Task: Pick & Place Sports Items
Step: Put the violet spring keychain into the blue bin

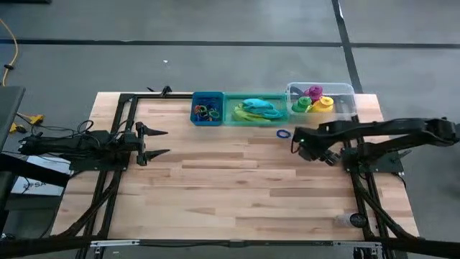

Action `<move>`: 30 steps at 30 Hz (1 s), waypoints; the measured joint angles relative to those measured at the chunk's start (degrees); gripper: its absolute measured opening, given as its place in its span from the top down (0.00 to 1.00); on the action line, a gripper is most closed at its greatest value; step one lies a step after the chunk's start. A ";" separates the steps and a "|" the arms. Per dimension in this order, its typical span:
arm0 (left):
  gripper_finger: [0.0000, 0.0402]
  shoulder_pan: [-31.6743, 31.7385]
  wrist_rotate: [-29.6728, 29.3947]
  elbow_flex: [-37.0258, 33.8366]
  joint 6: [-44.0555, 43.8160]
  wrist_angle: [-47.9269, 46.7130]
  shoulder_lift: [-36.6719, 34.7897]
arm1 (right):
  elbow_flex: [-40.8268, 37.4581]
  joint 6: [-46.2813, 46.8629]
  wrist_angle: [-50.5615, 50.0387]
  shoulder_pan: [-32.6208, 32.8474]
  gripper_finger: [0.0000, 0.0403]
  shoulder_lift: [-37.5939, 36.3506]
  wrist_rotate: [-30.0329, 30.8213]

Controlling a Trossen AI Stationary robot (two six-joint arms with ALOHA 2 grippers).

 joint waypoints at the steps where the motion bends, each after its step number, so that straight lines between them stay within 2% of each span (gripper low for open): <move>1: 0.08 0.00 0.00 0.00 0.00 0.00 0.02 | -1.35 -0.03 1.95 -0.01 0.49 0.15 0.98; 8: 0.08 0.00 0.00 0.00 0.00 0.00 0.01 | -8.62 0.00 12.40 -0.03 0.49 0.19 2.52; 19: 0.08 0.00 0.00 -0.01 0.00 0.00 0.02 | -13.75 0.19 19.89 -1.20 0.51 0.13 2.17; 24: 0.08 -0.02 0.00 0.00 0.00 0.00 0.02 | -14.77 0.24 21.10 -2.52 0.61 0.04 1.66; 30: 0.08 0.00 0.00 0.00 0.00 0.00 0.00 | -14.83 0.28 20.88 -3.07 0.80 0.08 2.01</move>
